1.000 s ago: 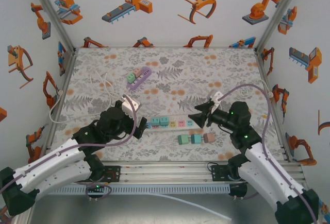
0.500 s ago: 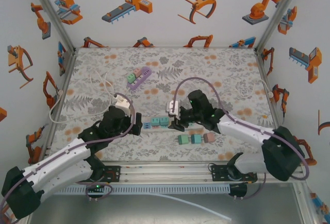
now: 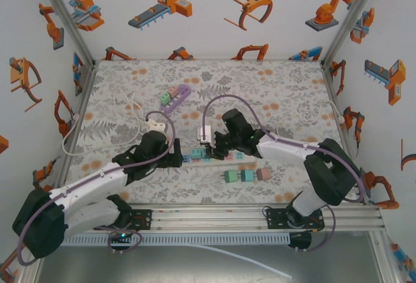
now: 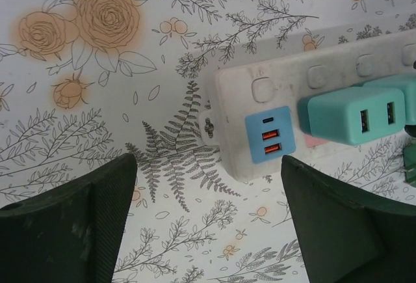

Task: Pull the plug off the socket

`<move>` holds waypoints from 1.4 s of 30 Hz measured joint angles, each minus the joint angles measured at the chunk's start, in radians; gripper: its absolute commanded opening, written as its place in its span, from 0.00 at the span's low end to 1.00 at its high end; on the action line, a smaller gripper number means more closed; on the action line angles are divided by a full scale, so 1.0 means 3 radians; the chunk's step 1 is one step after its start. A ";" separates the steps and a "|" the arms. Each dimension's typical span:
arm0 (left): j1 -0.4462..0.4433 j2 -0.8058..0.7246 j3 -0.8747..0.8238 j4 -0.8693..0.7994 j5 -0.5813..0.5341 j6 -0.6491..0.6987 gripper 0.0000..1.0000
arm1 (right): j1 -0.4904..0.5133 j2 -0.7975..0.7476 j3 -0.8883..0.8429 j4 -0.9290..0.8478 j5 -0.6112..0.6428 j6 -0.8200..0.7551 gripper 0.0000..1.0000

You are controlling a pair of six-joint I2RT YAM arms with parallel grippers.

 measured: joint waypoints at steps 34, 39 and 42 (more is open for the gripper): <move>0.0003 0.0776 0.0354 -0.0013 0.0209 -0.0286 0.65 | 0.0019 0.0114 0.0097 0.0003 -0.0024 0.0065 0.16; 0.0001 0.0776 0.0352 -0.0027 0.0201 -0.0340 0.65 | 0.0019 0.0114 0.0097 0.0011 -0.0023 0.0095 0.13; -0.0001 0.0776 0.0352 -0.0033 0.0192 -0.0361 0.65 | 0.0023 0.0103 0.0078 0.0028 -0.0017 0.0090 0.12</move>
